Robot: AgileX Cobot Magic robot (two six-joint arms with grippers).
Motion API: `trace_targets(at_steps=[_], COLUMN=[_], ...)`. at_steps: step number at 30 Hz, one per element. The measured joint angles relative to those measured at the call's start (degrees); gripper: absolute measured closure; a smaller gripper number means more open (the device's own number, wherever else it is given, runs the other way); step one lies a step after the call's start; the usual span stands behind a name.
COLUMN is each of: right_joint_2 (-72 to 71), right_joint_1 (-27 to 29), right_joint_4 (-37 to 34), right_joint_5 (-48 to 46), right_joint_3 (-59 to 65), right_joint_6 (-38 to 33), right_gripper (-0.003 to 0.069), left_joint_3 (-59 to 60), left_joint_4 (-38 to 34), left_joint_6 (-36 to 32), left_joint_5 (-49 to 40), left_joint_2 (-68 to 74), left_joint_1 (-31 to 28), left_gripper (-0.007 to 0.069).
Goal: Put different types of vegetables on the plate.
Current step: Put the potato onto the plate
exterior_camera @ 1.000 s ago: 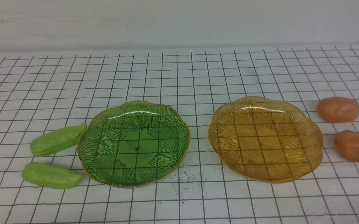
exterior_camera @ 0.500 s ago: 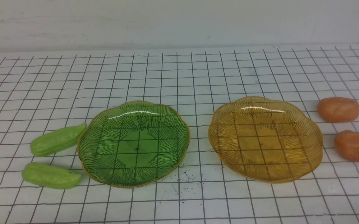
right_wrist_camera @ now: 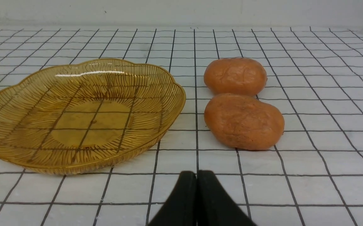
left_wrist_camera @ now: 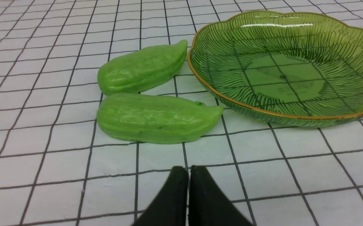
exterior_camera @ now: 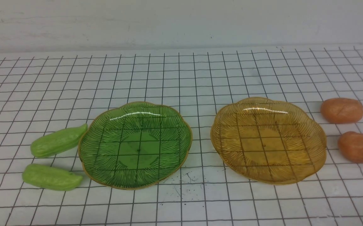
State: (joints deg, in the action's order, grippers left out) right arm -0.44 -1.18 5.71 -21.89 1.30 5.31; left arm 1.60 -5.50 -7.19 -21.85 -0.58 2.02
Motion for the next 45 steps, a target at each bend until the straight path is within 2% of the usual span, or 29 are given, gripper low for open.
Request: trace_targets(at_steps=[9,11,12,13,14,16,21,23,26,28,31,35,38,40,42,45], right_joint_2=[0.0,0.0,0.0,0.0,0.0,0.0,0.0,0.0,0.0,0.0,1.3,9.7,24.6,33.7,40.0,55.0], right_joint_1=[0.0,0.0,0.0,0.0,0.0,0.0,0.0,0.0,0.0,0.0,0.0,0.0,0.0,0.0,0.0,0.0], right_joint_4=[0.0,-6.2,-11.2,-20.2,-25.8,-33.3,-43.2,-44.0,-44.8,-44.4,-41.7,-36.2,-25.9,-18.4,-12.5,1.7], right_joint_5=[0.3,1.8,2.7,4.0,4.6,5.2,6.4,7.1,7.6,7.7,7.7,1.1,-16.3,-25.2,-29.9,-36.4], right_joint_3=[0.0,0.2,0.3,0.4,0.4,0.4,0.4,0.4,-0.8,-4.7,-14.5,-25.7,-35.8,-40.1,-42.8,-47.4], right_joint_6=[0.4,5.0,9.2,14.7,18.3,23.0,25.6,25.1,19.0,12.5,0.9,-5.8,-4.4,-0.5,2.1,8.2], right_gripper=[0.0674,0.0674,0.0674,0.0674,0.0674,0.0674,0.0674,0.0674,0.0674,0.0674,0.0674,0.0674,0.0674,0.0674,0.0674,0.0674], left_joint_3=[0.0,0.0,0.0,0.0,0.0,0.0,0.0,0.0,0.0,-1.0,-7.0,-15.3,-19.2,-20.3,-20.9,-24.6], left_joint_4=[-0.7,-6.2,-11.4,-18.2,-24.5,-36.9,-53.7,-56.6,-61.7,-62.8,-63.0,-63.0,-63.1,-62.6,-61.6,-56.9], left_joint_6=[0.5,3.9,6.4,10.8,14.2,19.9,22.1,21.1,17.5,13.9,5.1,-5.6,-12.9,-15.2,-16.6,-21.1], left_joint_5=[0.0,0.0,0.0,0.1,0.3,0.9,4.6,7.0,9.1,8.9,8.9,8.5,3.6,-2.1,-6.5,-17.7], left_joint_2=[0.0,0.0,0.0,0.0,0.0,0.0,0.0,0.0,0.0,0.0,0.1,4.7,14.0,20.4,25.9,41.6], left_joint_1=[0.0,0.0,0.0,0.0,0.0,0.0,0.0,0.0,0.0,0.0,0.0,0.0,0.0,0.0,0.0,0.0], left_gripper=[0.0632,0.0632,0.0632,0.0632,0.0632,0.0632,0.0632,0.0632,0.0632,0.0632,0.0632,0.0632,0.0632,0.0632,0.0632,0.0632])
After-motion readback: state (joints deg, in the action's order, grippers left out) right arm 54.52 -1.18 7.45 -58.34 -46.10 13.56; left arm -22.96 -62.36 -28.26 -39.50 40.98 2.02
